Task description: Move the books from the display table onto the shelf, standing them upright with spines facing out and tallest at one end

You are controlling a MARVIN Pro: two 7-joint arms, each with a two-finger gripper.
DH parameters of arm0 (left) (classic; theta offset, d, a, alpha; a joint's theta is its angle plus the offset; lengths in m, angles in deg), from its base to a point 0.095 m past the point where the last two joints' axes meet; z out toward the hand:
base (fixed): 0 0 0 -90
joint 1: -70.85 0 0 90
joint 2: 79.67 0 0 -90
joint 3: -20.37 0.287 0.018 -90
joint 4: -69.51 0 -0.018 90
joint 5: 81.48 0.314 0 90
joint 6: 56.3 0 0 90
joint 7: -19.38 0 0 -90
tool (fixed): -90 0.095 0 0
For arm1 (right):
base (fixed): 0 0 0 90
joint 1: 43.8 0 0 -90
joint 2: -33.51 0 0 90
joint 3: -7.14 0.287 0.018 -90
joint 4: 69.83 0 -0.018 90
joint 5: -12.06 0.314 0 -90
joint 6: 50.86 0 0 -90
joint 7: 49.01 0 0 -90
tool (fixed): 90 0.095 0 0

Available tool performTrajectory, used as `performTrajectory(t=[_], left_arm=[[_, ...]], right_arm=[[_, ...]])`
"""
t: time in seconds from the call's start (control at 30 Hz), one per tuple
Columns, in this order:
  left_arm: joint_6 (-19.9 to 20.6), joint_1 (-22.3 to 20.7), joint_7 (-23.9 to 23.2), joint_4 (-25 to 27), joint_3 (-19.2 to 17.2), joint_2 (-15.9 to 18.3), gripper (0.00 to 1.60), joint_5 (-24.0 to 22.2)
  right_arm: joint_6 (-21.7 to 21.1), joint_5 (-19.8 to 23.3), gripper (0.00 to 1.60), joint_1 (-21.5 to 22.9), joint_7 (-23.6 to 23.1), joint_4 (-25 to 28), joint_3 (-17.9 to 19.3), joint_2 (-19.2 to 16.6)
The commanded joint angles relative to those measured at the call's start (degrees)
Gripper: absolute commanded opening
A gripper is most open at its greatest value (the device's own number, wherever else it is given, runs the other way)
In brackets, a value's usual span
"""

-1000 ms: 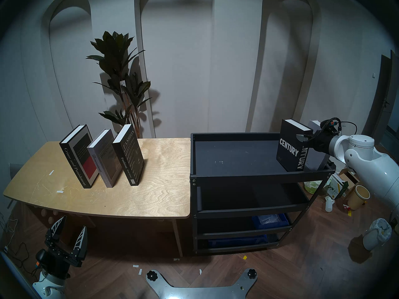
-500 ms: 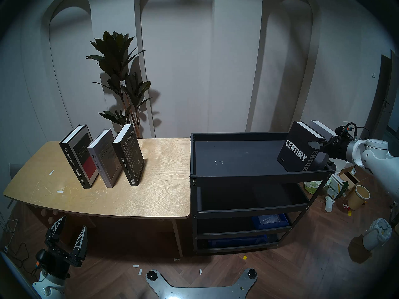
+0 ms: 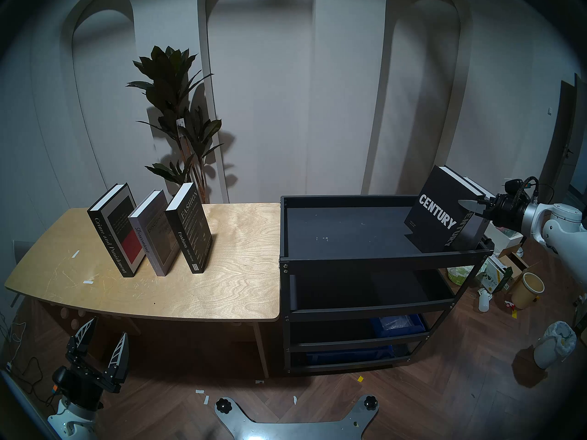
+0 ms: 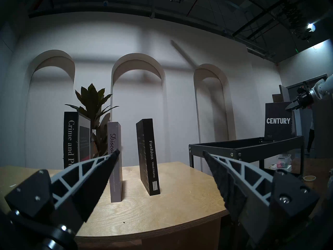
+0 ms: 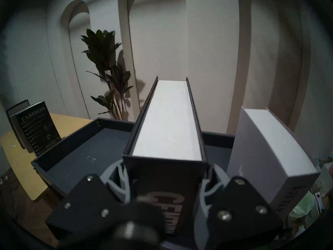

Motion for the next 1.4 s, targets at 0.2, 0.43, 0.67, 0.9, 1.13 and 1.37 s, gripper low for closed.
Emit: performTrajectory(t=[0.2, 0.43, 0.67, 0.9, 1.13, 1.37], left_arm=[[0.0, 0.3, 0.2, 1.0, -0.2, -0.1, 1.6, 0.1], [0.0, 0.3, 0.3, 1.1, -0.2, -0.1, 1.6, 0.1], [0.0, 0.4, 0.5, 1.2, -0.2, -0.1, 1.6, 0.2], [-0.1, 0.4, 0.5, 1.2, -0.1, 0.0, 1.6, 0.2], [-0.1, 0.5, 0.6, 1.2, -0.1, 0.0, 1.6, 0.2], [-0.1, 0.5, 0.7, 1.2, -0.1, 0.1, 1.6, 0.2]], right_arm=[[0.2, -5.8, 0.0, 0.5, 4.7, 4.7, 4.9, -1.9], [-1.2, -6.8, 0.0, 2.5, 8.0, 5.5, 3.7, -2.1], [-1.9, -7.3, 0.0, 3.0, 9.7, 4.1, 1.8, -0.6], [-1.8, -8.2, 0.0, 3.9, 9.6, 1.2, 0.5, 0.5], [-1.7, -8.8, 0.0, 4.8, 8.9, -0.8, -0.2, 1.5], [-1.8, -9.7, 0.0, 6.0, 7.9, -1.9, -1.5, 2.8]])
